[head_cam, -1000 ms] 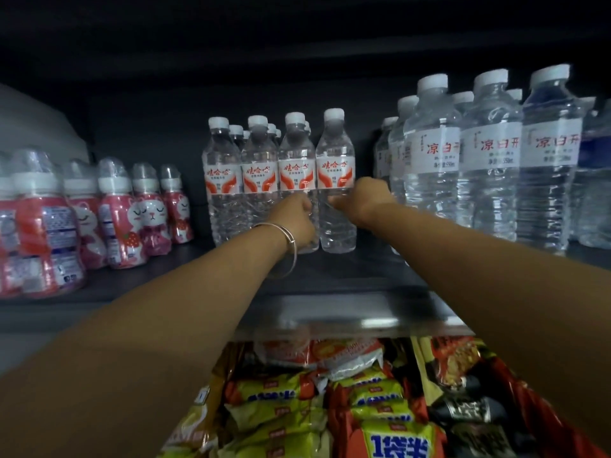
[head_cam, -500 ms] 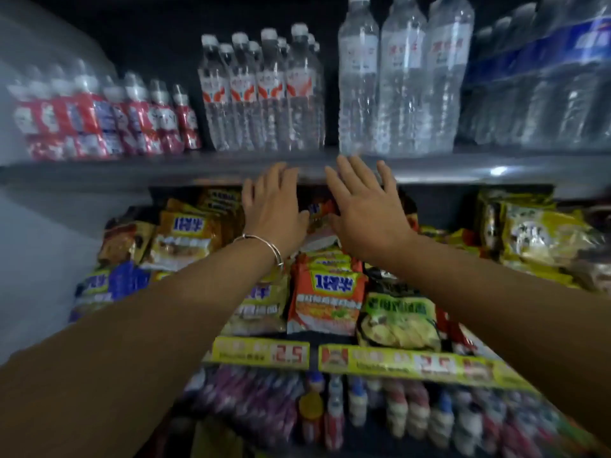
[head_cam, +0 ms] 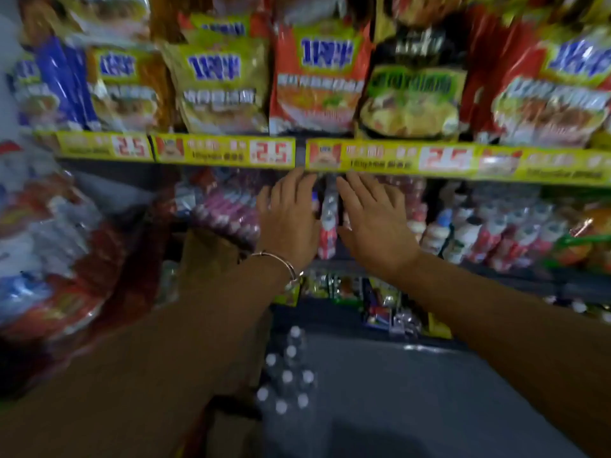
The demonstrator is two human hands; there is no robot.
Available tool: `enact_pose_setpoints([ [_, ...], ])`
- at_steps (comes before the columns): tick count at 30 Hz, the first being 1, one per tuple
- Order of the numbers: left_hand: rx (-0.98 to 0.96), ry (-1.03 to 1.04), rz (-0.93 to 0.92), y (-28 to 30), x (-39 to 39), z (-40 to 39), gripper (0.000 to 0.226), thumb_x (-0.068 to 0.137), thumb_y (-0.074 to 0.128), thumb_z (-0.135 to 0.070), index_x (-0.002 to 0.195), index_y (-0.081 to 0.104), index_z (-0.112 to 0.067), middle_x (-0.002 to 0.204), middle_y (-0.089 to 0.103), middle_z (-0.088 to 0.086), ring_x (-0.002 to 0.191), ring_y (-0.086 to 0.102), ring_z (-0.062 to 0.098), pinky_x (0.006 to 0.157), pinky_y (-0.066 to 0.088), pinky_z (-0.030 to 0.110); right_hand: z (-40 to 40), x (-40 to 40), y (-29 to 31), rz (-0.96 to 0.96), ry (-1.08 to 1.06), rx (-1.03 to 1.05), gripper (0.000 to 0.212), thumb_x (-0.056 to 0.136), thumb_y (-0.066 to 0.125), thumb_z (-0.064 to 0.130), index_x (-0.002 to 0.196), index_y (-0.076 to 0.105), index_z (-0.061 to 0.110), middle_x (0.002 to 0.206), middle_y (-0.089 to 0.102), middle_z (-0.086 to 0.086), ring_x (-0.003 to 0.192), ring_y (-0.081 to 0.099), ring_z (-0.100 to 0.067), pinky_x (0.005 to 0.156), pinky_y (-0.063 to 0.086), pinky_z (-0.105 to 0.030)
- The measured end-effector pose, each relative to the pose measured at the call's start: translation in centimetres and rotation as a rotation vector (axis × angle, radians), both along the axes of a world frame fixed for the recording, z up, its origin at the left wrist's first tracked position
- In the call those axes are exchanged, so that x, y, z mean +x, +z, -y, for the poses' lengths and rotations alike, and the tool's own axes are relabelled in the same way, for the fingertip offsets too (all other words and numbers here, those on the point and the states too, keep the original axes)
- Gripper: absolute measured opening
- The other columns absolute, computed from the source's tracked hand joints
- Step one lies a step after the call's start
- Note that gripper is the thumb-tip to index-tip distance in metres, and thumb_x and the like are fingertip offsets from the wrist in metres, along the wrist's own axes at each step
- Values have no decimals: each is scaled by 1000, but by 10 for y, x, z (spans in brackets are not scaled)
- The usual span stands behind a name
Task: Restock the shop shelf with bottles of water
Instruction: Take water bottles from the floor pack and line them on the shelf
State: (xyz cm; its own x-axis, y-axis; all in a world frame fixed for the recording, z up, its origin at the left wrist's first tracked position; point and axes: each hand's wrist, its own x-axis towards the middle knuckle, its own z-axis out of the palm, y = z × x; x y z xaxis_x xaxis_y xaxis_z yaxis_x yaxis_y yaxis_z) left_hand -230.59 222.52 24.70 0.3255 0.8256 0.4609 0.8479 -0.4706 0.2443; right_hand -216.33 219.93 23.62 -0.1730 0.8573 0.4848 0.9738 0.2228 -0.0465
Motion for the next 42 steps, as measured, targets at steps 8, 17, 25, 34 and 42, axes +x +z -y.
enact_pose_setpoints([
  [8,-277,2,-22,-225,-29,33,67,71,68,-10,133,45,-10,142,40,9,124,45,33,103,32,47,25,-34,-230,-84,7,-337,78,41,88,12,113,63,-2,118,63,-22,98,65,-37,72,52,-44],
  [17,-464,-26,-46,-448,-62,46,63,76,69,-9,135,45,-9,145,38,11,128,42,32,106,33,48,40,-64,-452,-76,32,-819,81,90,56,38,150,8,13,159,4,-7,142,17,-25,111,17,-34],
  [25,-536,-23,-46,-560,-72,31,61,84,54,0,140,36,-13,148,29,7,135,30,26,114,21,41,34,-78,-588,-146,56,-1002,93,83,67,30,151,4,17,156,14,-4,139,23,-27,111,24,-38],
  [34,-616,-70,-17,-606,-84,20,63,71,55,7,131,46,-11,135,44,10,124,39,30,105,31,49,11,-81,-635,-443,46,-1055,69,67,81,15,128,48,14,126,57,-7,115,54,-25,87,41,-26],
  [42,-668,-78,-106,-557,-75,13,57,76,58,-3,130,45,-14,131,47,7,123,42,28,104,30,44,9,-59,-579,-467,-45,-984,56,68,80,26,119,56,16,114,65,-5,104,60,-23,83,46,-27],
])
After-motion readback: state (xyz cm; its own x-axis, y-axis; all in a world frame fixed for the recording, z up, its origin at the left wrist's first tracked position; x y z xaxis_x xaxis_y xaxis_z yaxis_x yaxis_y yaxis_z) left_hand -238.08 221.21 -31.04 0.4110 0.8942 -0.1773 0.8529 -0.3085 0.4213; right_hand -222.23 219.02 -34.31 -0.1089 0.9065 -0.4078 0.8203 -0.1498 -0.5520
